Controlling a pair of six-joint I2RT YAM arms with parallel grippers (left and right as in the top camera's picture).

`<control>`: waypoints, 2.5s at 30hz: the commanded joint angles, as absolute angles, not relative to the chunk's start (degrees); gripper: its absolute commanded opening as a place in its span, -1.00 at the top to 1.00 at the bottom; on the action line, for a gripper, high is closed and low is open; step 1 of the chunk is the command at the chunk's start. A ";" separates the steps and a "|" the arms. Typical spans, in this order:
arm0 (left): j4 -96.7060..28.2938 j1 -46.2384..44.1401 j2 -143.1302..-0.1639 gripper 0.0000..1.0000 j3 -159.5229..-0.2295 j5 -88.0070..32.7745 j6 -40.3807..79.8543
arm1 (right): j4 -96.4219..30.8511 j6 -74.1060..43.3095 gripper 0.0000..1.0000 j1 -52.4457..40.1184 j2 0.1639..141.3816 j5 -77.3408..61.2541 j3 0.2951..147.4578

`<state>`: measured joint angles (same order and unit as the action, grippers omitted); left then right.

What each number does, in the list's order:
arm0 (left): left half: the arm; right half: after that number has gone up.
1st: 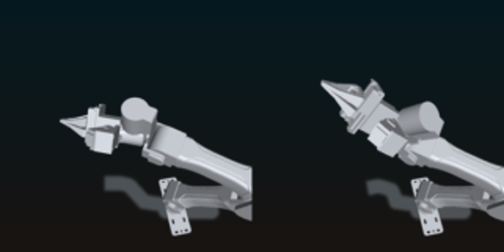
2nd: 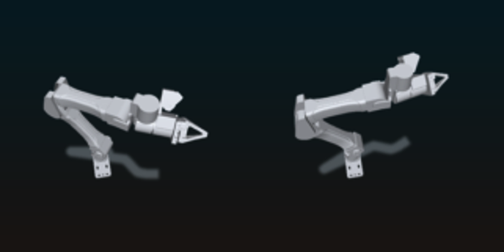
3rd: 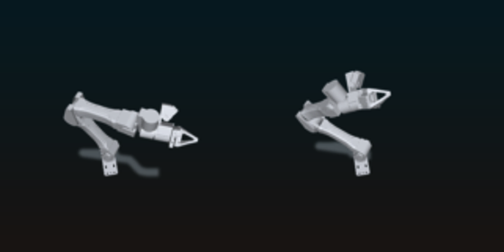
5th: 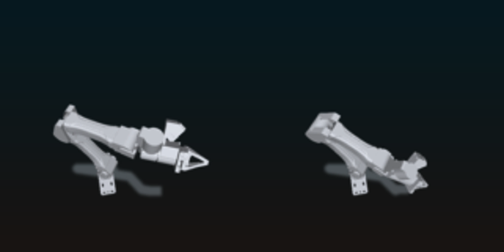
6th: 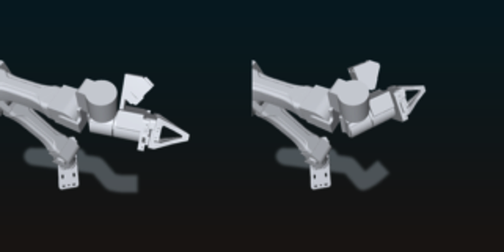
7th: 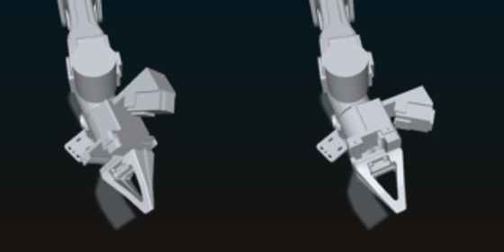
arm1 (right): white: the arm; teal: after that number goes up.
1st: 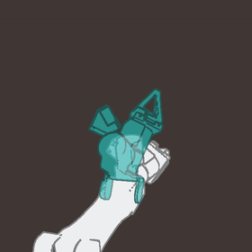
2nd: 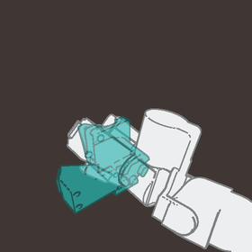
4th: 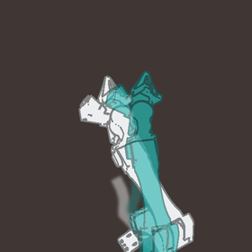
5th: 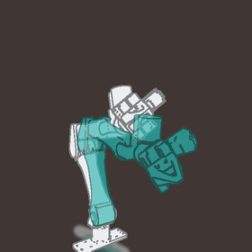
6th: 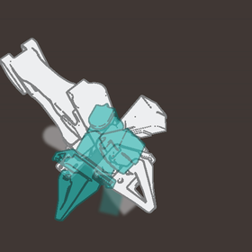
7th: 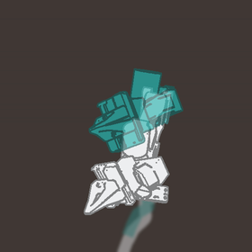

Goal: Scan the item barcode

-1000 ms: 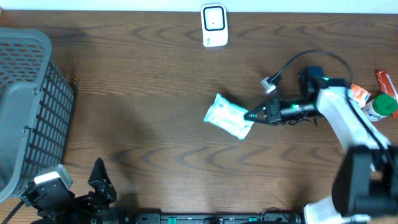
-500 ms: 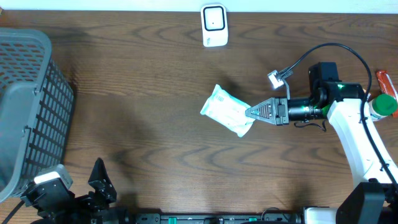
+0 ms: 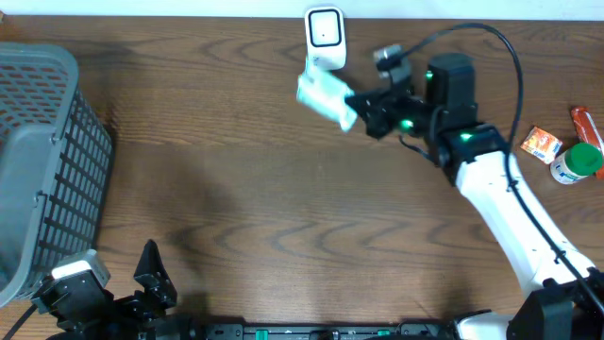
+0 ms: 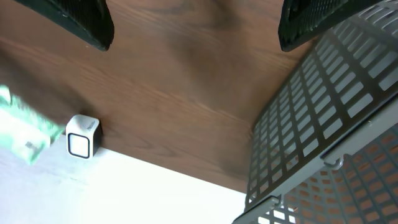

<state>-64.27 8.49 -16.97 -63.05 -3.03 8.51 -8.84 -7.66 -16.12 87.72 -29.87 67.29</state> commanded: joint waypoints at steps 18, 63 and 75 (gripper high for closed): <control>-64.29 8.27 -16.67 -0.70 -63.16 -2.76 7.55 | 2.63 11.60 0.98 -21.08 126.98 20.18 103.22; -64.29 8.27 -16.67 -0.70 -63.16 -2.76 7.55 | -8.14 35.09 0.98 -32.34 136.14 36.88 109.91; -64.29 8.27 -16.67 -0.70 -63.16 -2.76 7.55 | -54.89 -7.97 0.98 -21.02 123.61 46.04 110.10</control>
